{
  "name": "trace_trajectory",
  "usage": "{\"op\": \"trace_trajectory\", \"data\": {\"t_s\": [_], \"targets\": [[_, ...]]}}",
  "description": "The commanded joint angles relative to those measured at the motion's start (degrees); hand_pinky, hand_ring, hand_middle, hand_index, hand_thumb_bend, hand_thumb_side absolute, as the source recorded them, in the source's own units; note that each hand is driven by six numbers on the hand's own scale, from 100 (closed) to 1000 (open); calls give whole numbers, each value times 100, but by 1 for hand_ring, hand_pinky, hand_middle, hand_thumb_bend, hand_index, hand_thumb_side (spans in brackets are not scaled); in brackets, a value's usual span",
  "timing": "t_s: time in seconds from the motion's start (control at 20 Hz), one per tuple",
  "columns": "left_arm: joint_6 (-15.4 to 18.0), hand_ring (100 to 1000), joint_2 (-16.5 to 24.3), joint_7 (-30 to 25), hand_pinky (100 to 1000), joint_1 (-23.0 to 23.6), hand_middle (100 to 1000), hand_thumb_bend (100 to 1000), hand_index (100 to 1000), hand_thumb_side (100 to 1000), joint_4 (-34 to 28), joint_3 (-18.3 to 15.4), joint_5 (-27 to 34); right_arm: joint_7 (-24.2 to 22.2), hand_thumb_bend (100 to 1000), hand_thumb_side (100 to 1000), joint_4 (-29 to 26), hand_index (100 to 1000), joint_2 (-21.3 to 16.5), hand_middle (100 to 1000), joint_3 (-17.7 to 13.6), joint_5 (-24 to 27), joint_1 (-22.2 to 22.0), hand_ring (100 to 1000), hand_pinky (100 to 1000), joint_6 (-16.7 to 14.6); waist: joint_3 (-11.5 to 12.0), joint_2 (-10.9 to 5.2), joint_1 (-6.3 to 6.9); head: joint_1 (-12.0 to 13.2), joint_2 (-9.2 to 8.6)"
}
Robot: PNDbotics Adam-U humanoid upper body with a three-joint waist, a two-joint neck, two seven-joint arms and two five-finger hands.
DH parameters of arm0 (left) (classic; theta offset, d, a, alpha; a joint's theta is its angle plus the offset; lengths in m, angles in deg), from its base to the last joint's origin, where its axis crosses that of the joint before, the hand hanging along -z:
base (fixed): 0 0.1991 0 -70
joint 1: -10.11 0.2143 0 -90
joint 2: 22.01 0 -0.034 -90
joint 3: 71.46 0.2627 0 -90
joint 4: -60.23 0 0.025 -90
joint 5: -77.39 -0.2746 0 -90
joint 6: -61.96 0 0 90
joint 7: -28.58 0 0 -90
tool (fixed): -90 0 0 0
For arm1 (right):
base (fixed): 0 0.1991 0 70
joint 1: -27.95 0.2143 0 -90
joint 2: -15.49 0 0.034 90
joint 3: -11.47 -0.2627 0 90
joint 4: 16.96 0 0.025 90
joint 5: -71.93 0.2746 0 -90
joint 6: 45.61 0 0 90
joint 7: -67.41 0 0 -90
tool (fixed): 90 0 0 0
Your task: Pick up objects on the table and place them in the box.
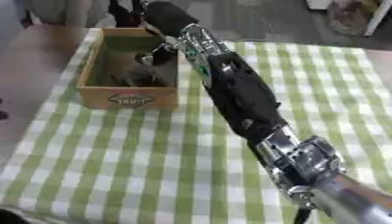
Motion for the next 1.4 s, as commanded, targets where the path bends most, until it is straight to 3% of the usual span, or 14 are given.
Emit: {"op": "trace_trajectory", "data": {"t_s": [0.05, 0.35, 0.7, 1.4], "targets": [[23, 606, 142, 63, 518, -25, 683, 100, 767, 166, -85, -96, -54, 132, 412, 117, -432, 741, -306, 605, -88, 366, -28, 615, 636, -63, -148, -118, 19, 113, -6], [51, 607, 189, 135, 519, 20, 686, 100, 768, 172, -55, -168, -103, 422, 392, 100, -1091, 705, -749, 592, -250, 948, -649, 605, 638, -29, -539, -115, 0, 310, -23], [79, 607, 220, 237, 518, 50, 688, 100, 768, 179, -21, -261, -146, 958, 339, 100, -1616, 663, -930, 556, -563, 1585, -1652, 569, 606, 138, -887, -82, 40, 465, -74], [80, 607, 256, 430, 517, 64, 690, 100, 769, 209, 87, -378, -179, 1162, 277, 121, -3424, 624, -844, 537, -746, 2860, -3643, 549, 590, 996, -1220, -12, 104, 615, -92]]}}
